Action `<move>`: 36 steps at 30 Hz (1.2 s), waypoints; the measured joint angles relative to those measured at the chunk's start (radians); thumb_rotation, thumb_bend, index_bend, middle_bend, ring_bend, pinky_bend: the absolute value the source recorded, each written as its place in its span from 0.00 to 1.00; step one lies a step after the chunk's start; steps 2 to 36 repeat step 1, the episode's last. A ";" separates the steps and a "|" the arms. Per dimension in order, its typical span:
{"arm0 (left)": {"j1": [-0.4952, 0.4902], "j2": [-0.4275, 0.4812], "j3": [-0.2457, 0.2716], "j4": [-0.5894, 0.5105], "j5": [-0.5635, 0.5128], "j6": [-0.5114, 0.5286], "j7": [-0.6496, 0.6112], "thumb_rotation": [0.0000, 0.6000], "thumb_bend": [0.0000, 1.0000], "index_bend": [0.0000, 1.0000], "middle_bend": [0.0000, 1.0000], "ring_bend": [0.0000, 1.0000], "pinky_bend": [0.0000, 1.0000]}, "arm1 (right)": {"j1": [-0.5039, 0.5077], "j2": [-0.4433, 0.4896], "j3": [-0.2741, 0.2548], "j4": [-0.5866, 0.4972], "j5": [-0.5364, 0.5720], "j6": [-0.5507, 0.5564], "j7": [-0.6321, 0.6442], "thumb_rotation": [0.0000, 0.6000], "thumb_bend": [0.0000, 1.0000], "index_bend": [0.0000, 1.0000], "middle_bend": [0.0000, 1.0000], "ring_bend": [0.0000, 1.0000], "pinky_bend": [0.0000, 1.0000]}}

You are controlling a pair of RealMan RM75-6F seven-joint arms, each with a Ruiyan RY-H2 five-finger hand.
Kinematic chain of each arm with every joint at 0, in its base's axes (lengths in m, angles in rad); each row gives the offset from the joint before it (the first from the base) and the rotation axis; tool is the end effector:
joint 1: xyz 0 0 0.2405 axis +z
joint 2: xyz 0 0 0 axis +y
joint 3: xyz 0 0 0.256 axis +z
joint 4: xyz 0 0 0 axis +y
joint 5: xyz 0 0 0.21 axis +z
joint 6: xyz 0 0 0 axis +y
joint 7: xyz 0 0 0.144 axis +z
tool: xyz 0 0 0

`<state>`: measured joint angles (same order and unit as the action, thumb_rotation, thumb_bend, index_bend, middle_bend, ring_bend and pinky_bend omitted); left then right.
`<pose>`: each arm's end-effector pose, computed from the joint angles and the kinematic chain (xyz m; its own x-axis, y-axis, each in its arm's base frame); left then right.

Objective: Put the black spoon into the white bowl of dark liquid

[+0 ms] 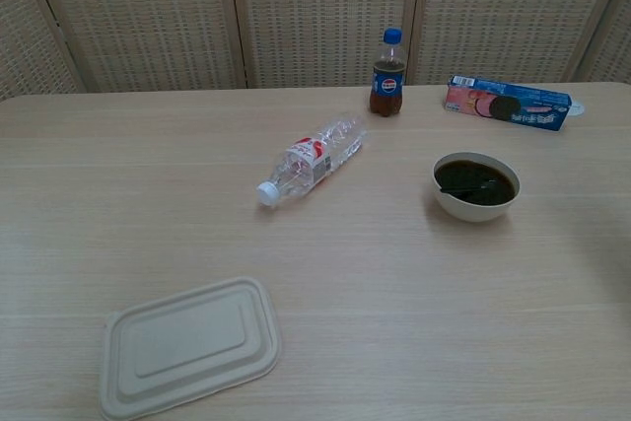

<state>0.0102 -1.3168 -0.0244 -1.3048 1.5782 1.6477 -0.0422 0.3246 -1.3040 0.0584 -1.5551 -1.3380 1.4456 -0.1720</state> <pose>-0.3463 0.1447 0.1351 0.4583 -0.0955 0.8836 0.8879 0.0038 -0.4601 -0.2737 -0.2525 0.1064 0.4184 0.0332 0.9076 -0.9045 -0.0755 0.4198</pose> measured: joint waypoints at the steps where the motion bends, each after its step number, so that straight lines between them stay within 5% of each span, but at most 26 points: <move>1: 0.001 0.000 0.003 -0.003 0.000 -0.004 -0.001 1.00 0.41 0.00 0.00 0.00 0.00 | -0.007 0.004 -0.003 -0.009 0.000 0.000 -0.001 1.00 0.21 0.13 0.00 0.00 0.00; 36: 0.001 0.000 0.003 -0.003 0.000 -0.004 -0.001 1.00 0.41 0.00 0.00 0.00 0.00 | -0.007 0.004 -0.003 -0.009 0.000 0.000 -0.001 1.00 0.21 0.13 0.00 0.00 0.00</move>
